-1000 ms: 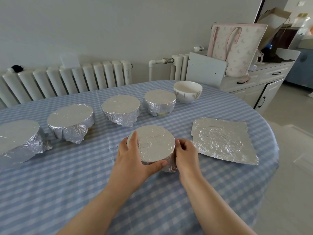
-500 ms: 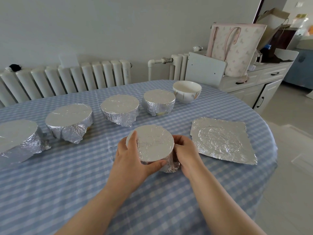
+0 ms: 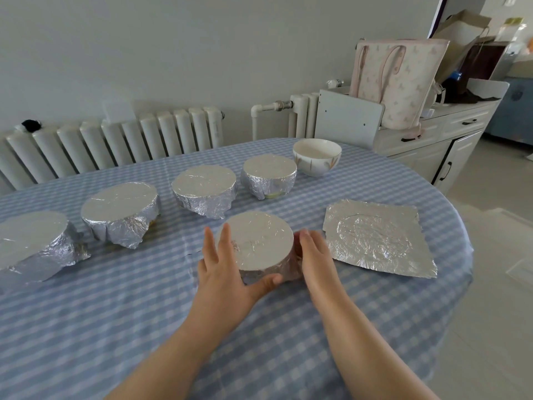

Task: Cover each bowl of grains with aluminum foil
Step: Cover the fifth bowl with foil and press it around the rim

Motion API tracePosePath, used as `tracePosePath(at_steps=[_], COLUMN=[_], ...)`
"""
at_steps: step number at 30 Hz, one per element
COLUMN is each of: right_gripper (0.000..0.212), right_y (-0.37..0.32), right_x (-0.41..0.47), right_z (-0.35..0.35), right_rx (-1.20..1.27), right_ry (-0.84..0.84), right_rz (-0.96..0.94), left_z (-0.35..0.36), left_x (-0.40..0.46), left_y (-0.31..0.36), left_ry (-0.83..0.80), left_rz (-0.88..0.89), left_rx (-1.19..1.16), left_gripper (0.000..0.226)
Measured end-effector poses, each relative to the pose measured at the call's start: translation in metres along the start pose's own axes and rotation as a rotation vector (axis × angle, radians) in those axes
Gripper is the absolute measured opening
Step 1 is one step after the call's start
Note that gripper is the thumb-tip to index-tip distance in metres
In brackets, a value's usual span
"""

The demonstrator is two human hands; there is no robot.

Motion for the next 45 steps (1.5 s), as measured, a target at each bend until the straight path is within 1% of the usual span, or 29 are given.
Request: tracePosePath(at_steps=[2, 6, 9, 11, 14, 17, 20, 23, 25, 27, 31, 35, 40, 43, 44, 45], right_gripper=[0.031, 0.036, 0.035, 0.034, 0.033, 0.03, 0.019, 0.023, 0.025, 0.023, 0.014, 0.016, 0.018, 0.007, 0.007, 0.012], right_y=[-0.004, -0.008, -0.011, -0.014, -0.014, -0.012, -0.011, -0.011, -0.012, -0.01, 0.0, 0.012, 0.019, 0.023, 0.023, 0.023], right_x=[0.0, -0.002, -0.006, -0.009, -0.01, -0.01, -0.01, -0.009, -0.009, -0.007, -0.004, -0.003, 0.001, 0.005, 0.006, 0.009], right_z=[0.002, 0.005, 0.005, 0.005, 0.004, 0.004, 0.003, 0.008, 0.011, 0.011, 0.01, 0.012, 0.01, 0.009, 0.008, 0.007], right_rx=[-0.144, -0.355, -0.422, -0.447, -0.457, -0.4, -0.331, -0.262, -0.186, -0.089, 0.112, 0.287, 0.308, 0.324, 0.323, 0.306], right_ry=[-0.026, -0.031, 0.011, 0.019, 0.028, 0.047, 0.063, 0.041, 0.04, 0.057, 0.091, 0.122, 0.189, 0.204, 0.204, 0.192], right_rz=[-0.057, -0.134, -0.202, -0.224, -0.212, -0.199, -0.208, -0.24, -0.238, -0.21, -0.089, 0.002, 0.071, 0.091, 0.096, 0.104], left_z=[-0.002, -0.015, -0.016, -0.014, -0.009, -0.006, -0.006, -0.008, -0.009, -0.01, -0.011, -0.011, -0.008, -0.007, -0.006, -0.006], left_x=[0.0, 0.007, 0.012, 0.014, 0.015, 0.016, 0.016, 0.018, 0.018, 0.019, 0.019, 0.016, 0.013, 0.012, 0.012, 0.013], left_y=[0.001, -0.007, -0.005, -0.003, -0.003, -0.006, -0.009, -0.012, -0.013, -0.014, -0.015, -0.01, -0.004, -0.001, -0.001, -0.001], left_ry=[0.025, 0.072, 0.054, 0.025, -0.003, 0.016, 0.034, 0.062, 0.08, 0.095, 0.111, 0.122, 0.147, 0.161, 0.16, 0.158], left_rz=[0.016, 0.048, 0.135, 0.183, 0.183, 0.168, 0.154, 0.14, 0.128, 0.123, 0.107, 0.119, 0.116, 0.126, 0.132, 0.136], left_rx=[0.009, 0.05, 0.062, -0.023, -0.118, -0.163, -0.185, -0.214, -0.24, -0.247, -0.245, -0.238, -0.219, -0.189, -0.175, -0.163], left_gripper=[0.133, 0.132, 0.13, 0.137, 0.141, 0.138, 0.133, 0.122, 0.119, 0.117, 0.117, 0.121, 0.13, 0.13, 0.13, 0.129])
Point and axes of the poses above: each hand's wrist, its own x-axis towards the middle knuckle, its own z-axis out of the palm, y = z × x, the point moved 8 cm from there along x, towards the middle knuckle, and after that the axes turned 8 degrees about -y, right-handed, at the moved point
